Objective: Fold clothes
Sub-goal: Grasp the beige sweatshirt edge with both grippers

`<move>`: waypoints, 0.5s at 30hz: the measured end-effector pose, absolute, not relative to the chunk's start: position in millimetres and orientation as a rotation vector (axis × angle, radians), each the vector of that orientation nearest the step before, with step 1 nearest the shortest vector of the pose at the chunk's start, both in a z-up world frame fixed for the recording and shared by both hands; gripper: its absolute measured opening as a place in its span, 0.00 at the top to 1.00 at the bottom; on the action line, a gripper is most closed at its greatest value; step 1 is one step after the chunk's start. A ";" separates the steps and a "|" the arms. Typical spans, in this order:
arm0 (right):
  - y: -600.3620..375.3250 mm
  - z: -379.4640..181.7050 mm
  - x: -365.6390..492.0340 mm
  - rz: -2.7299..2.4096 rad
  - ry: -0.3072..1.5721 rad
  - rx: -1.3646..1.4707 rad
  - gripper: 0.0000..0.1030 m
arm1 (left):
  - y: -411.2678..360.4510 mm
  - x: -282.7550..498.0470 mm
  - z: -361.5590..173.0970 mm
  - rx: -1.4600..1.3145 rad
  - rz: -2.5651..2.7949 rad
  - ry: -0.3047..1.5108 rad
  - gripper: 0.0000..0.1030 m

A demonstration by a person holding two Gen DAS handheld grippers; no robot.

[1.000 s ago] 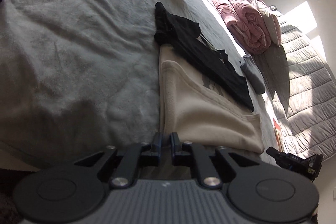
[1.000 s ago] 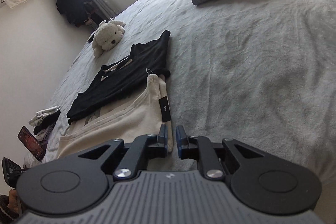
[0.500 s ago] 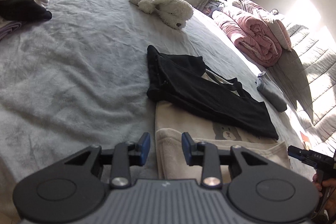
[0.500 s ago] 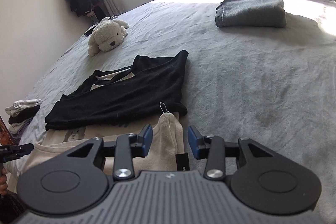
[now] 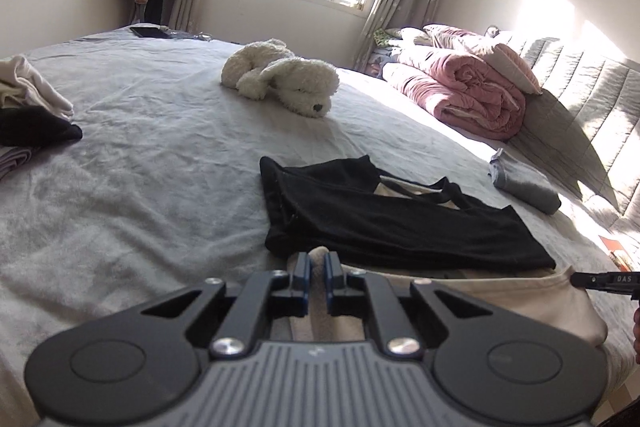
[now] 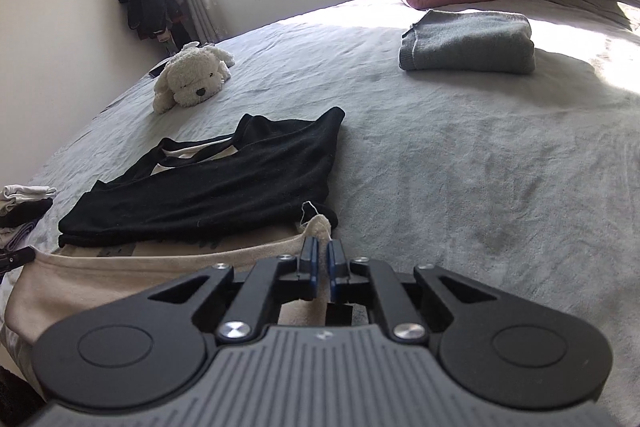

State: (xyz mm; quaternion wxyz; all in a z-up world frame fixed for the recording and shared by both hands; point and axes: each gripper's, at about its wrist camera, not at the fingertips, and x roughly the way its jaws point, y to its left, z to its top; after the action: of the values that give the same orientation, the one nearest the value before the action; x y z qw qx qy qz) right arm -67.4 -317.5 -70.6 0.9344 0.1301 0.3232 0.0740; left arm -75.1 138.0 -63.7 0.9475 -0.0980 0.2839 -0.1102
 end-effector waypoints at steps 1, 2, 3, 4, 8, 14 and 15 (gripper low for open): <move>-316.8 -71.9 -66.2 0.151 0.671 0.262 0.93 | 136.2 -72.4 -67.1 -0.192 -0.218 0.603 0.91; -316.5 -72.3 -66.3 0.147 0.677 0.259 0.92 | 134.7 -70.2 -70.2 -0.187 -0.215 0.628 0.91; -317.3 -70.7 -67.7 0.146 0.681 0.262 0.87 | 134.1 -69.3 -71.2 -0.184 -0.210 0.646 0.89; -318.1 -69.0 -69.0 0.145 0.685 0.265 0.82 | 135.4 -70.8 -70.2 -0.190 -0.210 0.657 0.84; -327.6 -62.7 -78.2 0.166 0.716 0.311 0.57 | 150.2 -77.5 -62.7 -0.275 -0.238 0.704 0.56; -348.3 -60.4 -88.4 0.228 0.837 0.448 0.57 | 184.5 -78.1 -61.4 -0.509 -0.287 0.895 0.56; -351.4 -61.1 -89.8 0.234 0.862 0.475 0.57 | 190.6 -77.1 -63.8 -0.559 -0.297 0.940 0.56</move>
State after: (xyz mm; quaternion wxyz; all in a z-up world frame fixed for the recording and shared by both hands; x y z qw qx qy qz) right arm -89.8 -351.4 -61.1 0.8747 0.2277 0.4130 0.1121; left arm -77.1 190.6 -63.8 0.8438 -0.2647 0.4450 -0.1409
